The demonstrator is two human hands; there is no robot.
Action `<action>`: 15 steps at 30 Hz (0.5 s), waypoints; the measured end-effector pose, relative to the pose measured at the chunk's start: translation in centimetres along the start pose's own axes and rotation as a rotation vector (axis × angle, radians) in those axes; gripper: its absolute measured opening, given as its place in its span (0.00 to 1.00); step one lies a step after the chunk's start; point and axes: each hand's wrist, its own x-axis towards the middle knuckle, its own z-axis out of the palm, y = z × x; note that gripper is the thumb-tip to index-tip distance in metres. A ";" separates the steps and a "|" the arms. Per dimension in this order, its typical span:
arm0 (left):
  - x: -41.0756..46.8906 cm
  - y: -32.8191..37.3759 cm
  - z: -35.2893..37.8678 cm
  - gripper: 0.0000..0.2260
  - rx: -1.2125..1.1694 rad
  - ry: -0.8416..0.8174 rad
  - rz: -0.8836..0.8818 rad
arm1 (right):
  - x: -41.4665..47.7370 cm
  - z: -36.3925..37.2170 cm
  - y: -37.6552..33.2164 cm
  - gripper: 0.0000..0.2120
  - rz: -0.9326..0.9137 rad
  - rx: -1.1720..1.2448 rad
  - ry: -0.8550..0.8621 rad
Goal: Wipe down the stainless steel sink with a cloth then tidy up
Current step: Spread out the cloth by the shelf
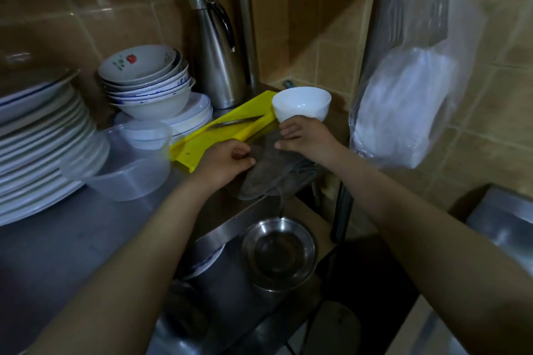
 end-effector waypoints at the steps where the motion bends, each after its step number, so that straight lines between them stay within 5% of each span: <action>1: -0.4 0.2 0.0 0.12 -0.035 0.017 0.003 | -0.7 -0.2 -0.3 0.21 0.004 0.050 0.016; 10: -6.0 5.4 0.1 0.11 -0.481 0.122 0.120 | -12.0 -2.3 -2.4 0.24 0.037 0.427 0.238; 15: -10.7 8.8 2.9 0.14 -0.819 -0.094 0.147 | -20.1 -3.1 -1.8 0.29 0.113 0.499 0.461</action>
